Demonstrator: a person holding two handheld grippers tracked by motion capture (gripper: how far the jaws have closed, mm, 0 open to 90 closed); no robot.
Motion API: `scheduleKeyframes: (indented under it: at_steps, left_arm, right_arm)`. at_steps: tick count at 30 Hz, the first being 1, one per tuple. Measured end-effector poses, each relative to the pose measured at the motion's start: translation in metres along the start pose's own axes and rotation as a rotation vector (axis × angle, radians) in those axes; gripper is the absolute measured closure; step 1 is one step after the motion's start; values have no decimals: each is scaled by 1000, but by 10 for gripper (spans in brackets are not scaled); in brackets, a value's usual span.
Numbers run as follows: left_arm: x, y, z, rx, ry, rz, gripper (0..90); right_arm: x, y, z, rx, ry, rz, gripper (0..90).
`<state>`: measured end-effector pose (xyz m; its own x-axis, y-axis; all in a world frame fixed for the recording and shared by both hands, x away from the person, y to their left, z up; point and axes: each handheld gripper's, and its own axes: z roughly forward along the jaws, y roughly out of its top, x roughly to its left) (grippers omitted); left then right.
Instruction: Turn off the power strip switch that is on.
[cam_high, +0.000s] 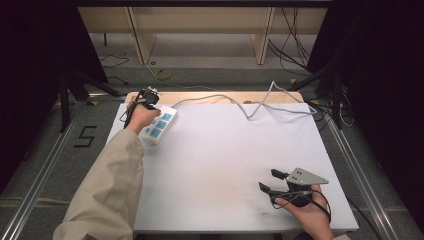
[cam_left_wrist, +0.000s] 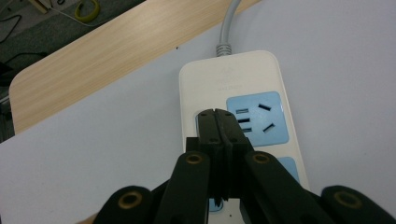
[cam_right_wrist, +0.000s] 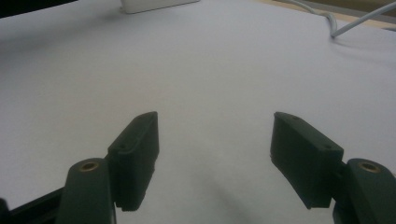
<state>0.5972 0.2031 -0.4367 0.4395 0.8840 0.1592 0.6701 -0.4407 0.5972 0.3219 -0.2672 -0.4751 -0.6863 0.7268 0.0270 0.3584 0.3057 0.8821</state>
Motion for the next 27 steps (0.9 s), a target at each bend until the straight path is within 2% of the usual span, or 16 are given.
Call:
scheduleKeyframes:
  at_steps: [14, 18, 27]
  left_arm:
    - [-2, 0, 11, -31, 6, -5, 897]
    - [-2, -2, 15, -13, 10, 0, 897]
    - [-2, -1, 18, -18, 15, 1, 897]
  right_arm:
    - [1, 0, 1, 0, 4, 2, 336]
    - [1, 1, 1, -4, 6, 3, 336]
    - [0, 0, 1, 1, 8, 1, 336]
